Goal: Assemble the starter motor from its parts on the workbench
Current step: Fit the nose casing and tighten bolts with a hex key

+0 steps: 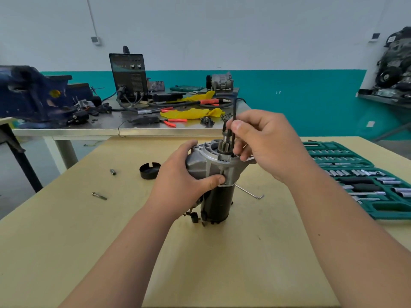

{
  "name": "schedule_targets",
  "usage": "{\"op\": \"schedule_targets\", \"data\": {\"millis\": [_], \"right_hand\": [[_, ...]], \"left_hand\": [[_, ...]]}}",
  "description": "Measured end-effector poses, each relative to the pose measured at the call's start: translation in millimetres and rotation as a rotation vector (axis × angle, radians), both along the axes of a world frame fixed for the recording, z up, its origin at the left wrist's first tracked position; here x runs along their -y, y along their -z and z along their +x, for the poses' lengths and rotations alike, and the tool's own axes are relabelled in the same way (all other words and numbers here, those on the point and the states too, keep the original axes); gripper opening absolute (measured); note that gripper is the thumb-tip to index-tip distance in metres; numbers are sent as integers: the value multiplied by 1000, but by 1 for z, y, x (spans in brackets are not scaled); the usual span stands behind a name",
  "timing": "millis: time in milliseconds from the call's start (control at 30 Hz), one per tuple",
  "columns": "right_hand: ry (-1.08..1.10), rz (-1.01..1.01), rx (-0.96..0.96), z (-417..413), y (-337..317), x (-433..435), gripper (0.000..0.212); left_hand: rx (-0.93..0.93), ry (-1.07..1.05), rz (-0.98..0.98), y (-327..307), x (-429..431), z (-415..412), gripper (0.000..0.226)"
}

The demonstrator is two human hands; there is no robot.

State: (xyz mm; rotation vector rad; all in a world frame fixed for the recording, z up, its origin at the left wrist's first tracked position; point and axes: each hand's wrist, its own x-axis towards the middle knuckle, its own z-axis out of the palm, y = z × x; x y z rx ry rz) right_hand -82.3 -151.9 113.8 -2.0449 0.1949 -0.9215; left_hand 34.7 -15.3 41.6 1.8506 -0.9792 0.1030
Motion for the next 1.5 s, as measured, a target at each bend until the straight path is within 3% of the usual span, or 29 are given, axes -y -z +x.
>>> {"op": "schedule_targets", "data": {"millis": [433, 667, 900, 1033, 1200, 1500], "right_hand": [[-56, 26, -41, 8, -1, -3, 24], [39, -232, -89, 2, -8, -4, 18], [165, -303, -29, 11, -5, -10, 25], [18, -129, -75, 11, -7, -10, 8], [-180, -28, -197, 2, -16, -3, 18], [19, -218, -138, 5, -10, -7, 13]], "left_hand": [[8, -2, -6, 3, -2, 3, 95], [15, 6, -11, 3, -4, 3, 95], [-4, 13, -51, 4, -3, 1, 101], [5, 3, -62, 5, -3, 2, 97], [2, 18, -68, 6, -3, 4, 94], [13, -3, -69, 3, -2, 0, 100]]}}
